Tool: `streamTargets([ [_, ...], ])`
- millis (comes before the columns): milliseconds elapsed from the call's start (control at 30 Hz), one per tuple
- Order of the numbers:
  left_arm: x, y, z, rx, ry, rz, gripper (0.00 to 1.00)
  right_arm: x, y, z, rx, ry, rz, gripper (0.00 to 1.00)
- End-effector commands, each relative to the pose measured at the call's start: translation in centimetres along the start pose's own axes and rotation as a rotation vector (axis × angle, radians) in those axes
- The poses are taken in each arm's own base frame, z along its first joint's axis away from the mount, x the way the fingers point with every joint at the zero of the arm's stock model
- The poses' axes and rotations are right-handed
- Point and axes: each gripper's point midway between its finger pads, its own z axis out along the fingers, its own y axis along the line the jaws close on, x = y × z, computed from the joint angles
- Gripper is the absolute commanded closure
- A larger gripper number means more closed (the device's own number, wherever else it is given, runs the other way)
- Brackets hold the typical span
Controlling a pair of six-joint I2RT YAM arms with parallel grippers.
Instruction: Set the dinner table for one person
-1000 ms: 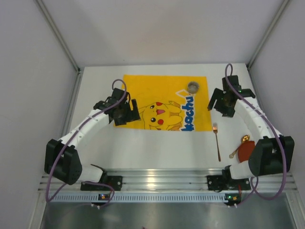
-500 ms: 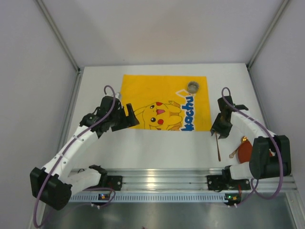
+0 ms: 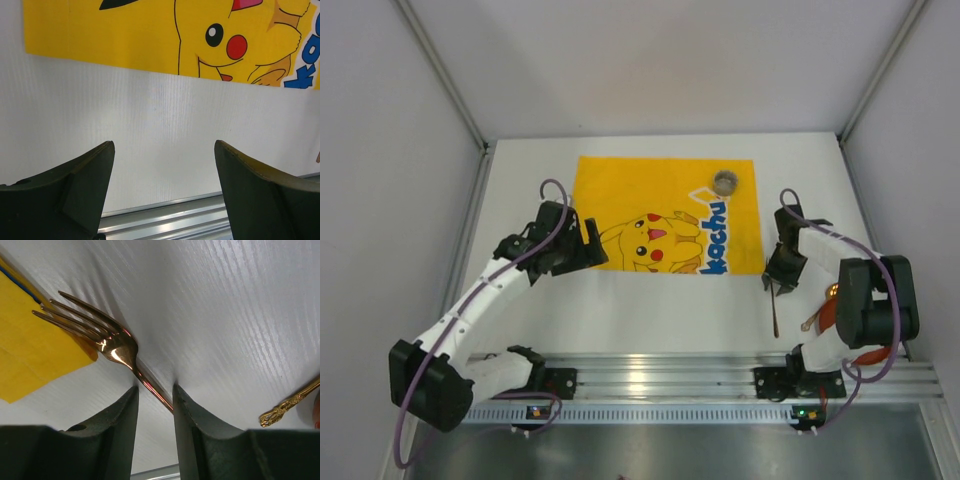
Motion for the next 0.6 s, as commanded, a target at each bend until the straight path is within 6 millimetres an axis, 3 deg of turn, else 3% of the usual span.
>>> streamTargets([
  [0,-0.9,0.2,0.1,-0.028,-0.031,-0.004,0.14,-1.3,-0.1,1.0,-0.002,-0.021,0.004,0.66],
  [167,0.0,0.5,1.3,-0.044,0.016,-0.027,0.14,-1.7,-0.2,1.5,-0.021,-0.009,-0.016,0.71],
  [400,-0.1,-0.5,2.5,-0.021,0.048,-0.044,0.14,-1.6,-1.1,3.0,0.051,0.028,-0.049,1.00],
  [500,-0.8,-1.0,2.3,-0.013,0.034,-0.039,0.14,-2.2,-1.0,2.7,0.065,0.021,-0.050,1.00],
  [567,-1.2,-1.2,2.2,-0.009,0.030,-0.036,0.14,-3.3,-0.9,1.5,0.063,-0.013,-0.049,1.00],
])
